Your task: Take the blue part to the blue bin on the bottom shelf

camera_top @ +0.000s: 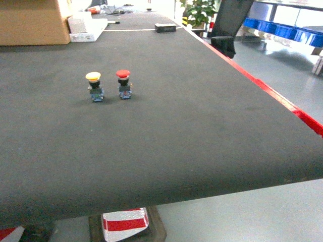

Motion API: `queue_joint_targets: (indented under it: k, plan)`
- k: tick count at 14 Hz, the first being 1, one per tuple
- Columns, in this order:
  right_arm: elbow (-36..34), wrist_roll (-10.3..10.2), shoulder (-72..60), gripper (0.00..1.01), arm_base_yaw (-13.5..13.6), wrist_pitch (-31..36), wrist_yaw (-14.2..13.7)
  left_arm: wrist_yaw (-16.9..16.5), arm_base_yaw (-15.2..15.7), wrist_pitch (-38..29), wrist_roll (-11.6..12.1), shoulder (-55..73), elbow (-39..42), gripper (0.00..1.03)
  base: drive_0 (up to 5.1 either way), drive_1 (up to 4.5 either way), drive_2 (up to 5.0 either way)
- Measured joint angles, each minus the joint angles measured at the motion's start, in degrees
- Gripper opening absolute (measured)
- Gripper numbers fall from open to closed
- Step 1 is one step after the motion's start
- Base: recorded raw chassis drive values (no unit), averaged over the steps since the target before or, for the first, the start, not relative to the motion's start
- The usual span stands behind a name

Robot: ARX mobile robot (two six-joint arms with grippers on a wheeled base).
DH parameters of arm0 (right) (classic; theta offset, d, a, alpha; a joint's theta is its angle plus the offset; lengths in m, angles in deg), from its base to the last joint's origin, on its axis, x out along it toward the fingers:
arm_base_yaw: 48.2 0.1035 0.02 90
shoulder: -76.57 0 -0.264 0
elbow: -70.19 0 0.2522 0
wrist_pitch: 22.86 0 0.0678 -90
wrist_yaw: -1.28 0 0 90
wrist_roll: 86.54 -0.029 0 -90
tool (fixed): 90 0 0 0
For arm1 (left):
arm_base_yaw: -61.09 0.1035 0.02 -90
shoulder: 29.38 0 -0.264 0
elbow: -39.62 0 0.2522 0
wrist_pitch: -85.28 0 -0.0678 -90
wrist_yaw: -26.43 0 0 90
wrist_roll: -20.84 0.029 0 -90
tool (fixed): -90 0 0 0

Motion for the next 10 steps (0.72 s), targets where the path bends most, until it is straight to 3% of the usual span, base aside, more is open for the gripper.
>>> queue_joint_targets:
  k: [10]
  plan:
    - [0.0, 0.0, 0.0, 0.98, 0.0, 0.0, 0.0, 0.0, 0.0, 0.0, 0.0, 0.0, 0.0, 0.44, -1.6, -1.56, -1.6]
